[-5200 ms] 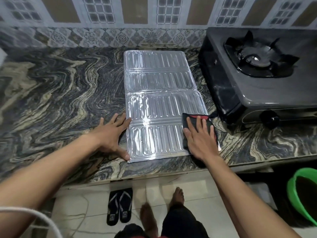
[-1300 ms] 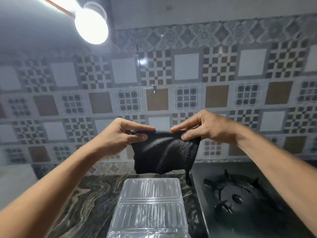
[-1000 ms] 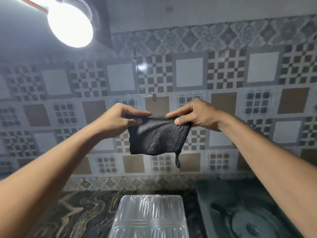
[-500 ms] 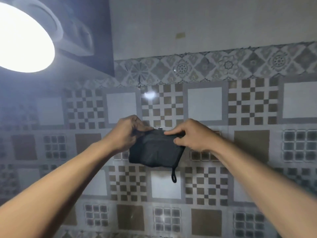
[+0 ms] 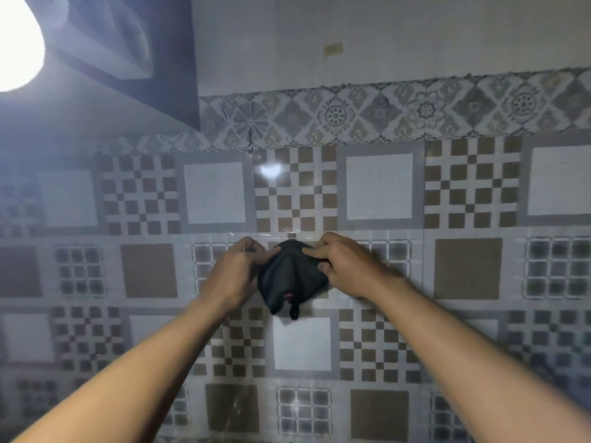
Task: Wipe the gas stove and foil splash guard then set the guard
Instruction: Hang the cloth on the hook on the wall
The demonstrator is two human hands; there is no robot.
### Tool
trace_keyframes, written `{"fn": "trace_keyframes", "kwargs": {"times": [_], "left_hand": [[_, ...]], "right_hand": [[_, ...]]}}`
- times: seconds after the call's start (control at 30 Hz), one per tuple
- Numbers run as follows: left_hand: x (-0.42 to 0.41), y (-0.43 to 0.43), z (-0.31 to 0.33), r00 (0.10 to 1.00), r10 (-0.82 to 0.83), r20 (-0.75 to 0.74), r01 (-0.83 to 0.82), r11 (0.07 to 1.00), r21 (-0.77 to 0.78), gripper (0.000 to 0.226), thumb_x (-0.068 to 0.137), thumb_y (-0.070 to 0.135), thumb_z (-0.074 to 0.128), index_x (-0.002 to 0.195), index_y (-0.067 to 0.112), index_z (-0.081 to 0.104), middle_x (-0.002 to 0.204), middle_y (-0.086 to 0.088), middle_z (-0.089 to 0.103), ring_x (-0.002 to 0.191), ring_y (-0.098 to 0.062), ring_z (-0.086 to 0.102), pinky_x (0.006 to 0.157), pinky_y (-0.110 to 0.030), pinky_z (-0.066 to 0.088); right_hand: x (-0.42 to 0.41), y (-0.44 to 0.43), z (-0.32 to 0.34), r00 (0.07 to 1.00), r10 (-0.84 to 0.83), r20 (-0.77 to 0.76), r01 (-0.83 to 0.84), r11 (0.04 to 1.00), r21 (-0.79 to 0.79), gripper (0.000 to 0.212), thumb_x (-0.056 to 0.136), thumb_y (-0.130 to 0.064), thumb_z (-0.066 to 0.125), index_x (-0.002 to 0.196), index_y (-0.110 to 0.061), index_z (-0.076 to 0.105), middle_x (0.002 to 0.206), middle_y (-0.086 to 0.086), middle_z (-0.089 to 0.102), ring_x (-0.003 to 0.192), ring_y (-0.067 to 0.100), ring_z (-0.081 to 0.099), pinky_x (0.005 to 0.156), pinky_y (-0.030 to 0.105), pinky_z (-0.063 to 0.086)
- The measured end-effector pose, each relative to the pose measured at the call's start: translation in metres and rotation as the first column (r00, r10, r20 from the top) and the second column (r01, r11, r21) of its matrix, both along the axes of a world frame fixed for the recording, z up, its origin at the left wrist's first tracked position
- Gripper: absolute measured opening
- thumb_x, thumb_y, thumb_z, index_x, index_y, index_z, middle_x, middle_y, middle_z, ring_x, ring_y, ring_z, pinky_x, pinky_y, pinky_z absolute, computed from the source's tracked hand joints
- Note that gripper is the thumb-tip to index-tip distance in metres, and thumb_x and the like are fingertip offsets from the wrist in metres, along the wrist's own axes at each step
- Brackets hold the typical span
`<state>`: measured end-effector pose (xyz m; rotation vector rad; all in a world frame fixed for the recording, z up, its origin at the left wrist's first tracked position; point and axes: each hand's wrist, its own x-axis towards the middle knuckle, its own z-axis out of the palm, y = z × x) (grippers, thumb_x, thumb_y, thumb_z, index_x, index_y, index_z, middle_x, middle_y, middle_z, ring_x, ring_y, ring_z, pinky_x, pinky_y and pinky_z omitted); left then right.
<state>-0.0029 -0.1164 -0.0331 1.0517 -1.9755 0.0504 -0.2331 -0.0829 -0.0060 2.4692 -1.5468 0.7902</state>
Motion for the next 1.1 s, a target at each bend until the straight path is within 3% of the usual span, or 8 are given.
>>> {"fn": "trace_keyframes", "kwargs": {"times": [0.1, 0.23, 0.37, 0.57, 0.73, 0.87, 0.97, 1.1], "left_hand": [[0.002, 0.008, 0.005, 0.999, -0.006, 0.047, 0.004, 0.998, 0.055, 0.033, 0.090, 0.034, 0.059, 0.123, 0.038, 0.065, 0.091, -0.002, 0.061, 0.094, -0.020, 0.056, 0.089, -0.042, 0.050], [0.005, 0.010, 0.015, 0.999, 0.032, 0.037, -0.036, 0.992, 0.120, 0.036, 0.094, 0.016, 0.058, 0.125, 0.032, 0.068, 0.105, 0.001, 0.061, 0.105, -0.019, 0.057, 0.098, -0.040, 0.048], [0.004, 0.022, 0.018, 0.995, 0.087, 0.045, -0.091, 0.992, 0.092, 0.031, 0.096, 0.026, 0.058, 0.125, 0.030, 0.069, 0.121, 0.005, 0.066, 0.112, -0.017, 0.060, 0.099, -0.041, 0.050], [0.002, 0.044, 0.023, 0.988, 0.152, 0.019, -0.152, 0.987, 0.046, 0.037, 0.096, 0.038, 0.056, 0.130, 0.026, 0.064, 0.127, 0.000, 0.067, 0.115, -0.022, 0.063, 0.097, -0.046, 0.053], [0.000, 0.082, 0.006, 0.984, 0.174, 0.026, -0.175, 0.980, 0.095, 0.045, 0.096, 0.035, 0.058, 0.138, 0.020, 0.058, 0.121, -0.007, 0.071, 0.108, -0.019, 0.067, 0.100, -0.039, 0.052], [0.009, 0.122, -0.012, 0.963, 0.237, 0.127, -0.261, 0.939, 0.222, 0.056, 0.092, 0.044, 0.060, 0.138, 0.013, 0.057, 0.134, -0.009, 0.064, 0.122, -0.027, 0.061, 0.104, -0.040, 0.048], [0.024, 0.156, -0.030, 0.935, 0.297, 0.193, -0.344, 0.889, 0.302, 0.058, 0.089, 0.049, 0.061, 0.134, 0.012, 0.060, 0.129, -0.012, 0.066, 0.117, -0.030, 0.062, 0.096, -0.040, 0.052], [0.049, 0.199, -0.064, 0.882, 0.376, 0.284, -0.465, 0.790, 0.400, 0.064, 0.086, 0.053, 0.061, 0.135, 0.012, 0.058, 0.127, -0.014, 0.066, 0.115, -0.032, 0.062, 0.094, -0.043, 0.054]], "right_hand": [[0.003, 0.007, 0.000, 0.998, -0.017, 0.056, 0.016, 1.000, 0.025, 0.047, 0.098, -0.023, 0.058, 0.144, -0.026, 0.050, 0.126, -0.004, 0.053, 0.116, 0.016, 0.051, 0.100, 0.029, 0.041], [0.002, 0.012, -0.002, 0.996, -0.010, 0.093, 0.007, 0.999, 0.041, 0.047, 0.097, -0.026, 0.056, 0.144, -0.025, 0.051, 0.129, -0.004, 0.054, 0.121, 0.017, 0.051, 0.104, 0.031, 0.040], [-0.001, 0.022, 0.002, 0.991, -0.015, 0.134, 0.011, 0.999, 0.033, 0.043, 0.097, -0.025, 0.057, 0.141, -0.024, 0.054, 0.144, -0.005, 0.054, 0.132, 0.018, 0.049, 0.109, 0.033, 0.039], [-0.007, 0.048, 0.013, 0.989, -0.003, 0.145, 0.002, 1.000, 0.013, 0.034, 0.098, -0.023, 0.056, 0.131, -0.025, 0.063, 0.135, -0.006, 0.061, 0.126, 0.017, 0.054, 0.096, 0.027, 0.042], [-0.002, 0.076, 0.009, 0.996, -0.089, -0.021, 0.090, 0.992, 0.089, 0.050, 0.099, -0.032, 0.055, 0.146, -0.018, 0.048, 0.149, 0.001, 0.050, 0.131, 0.021, 0.050, 0.104, 0.031, 0.042], [0.013, 0.101, 0.000, 0.988, -0.097, -0.121, 0.118, 0.977, 0.180, 0.059, 0.094, -0.041, 0.057, 0.147, -0.019, 0.044, 0.149, 0.006, 0.048, 0.131, 0.026, 0.049, 0.105, 0.038, 0.044], [0.029, 0.118, -0.012, 0.983, -0.054, -0.174, 0.091, 0.974, 0.210, 0.058, 0.089, -0.048, 0.061, 0.140, -0.020, 0.052, 0.140, 0.005, 0.056, 0.121, 0.026, 0.055, 0.096, 0.041, 0.050], [0.053, 0.136, -0.037, 0.970, 0.079, -0.229, -0.015, 0.963, 0.269, 0.065, 0.089, -0.052, 0.062, 0.143, -0.018, 0.049, 0.145, 0.004, 0.052, 0.127, 0.024, 0.053, 0.100, 0.042, 0.048]]}}
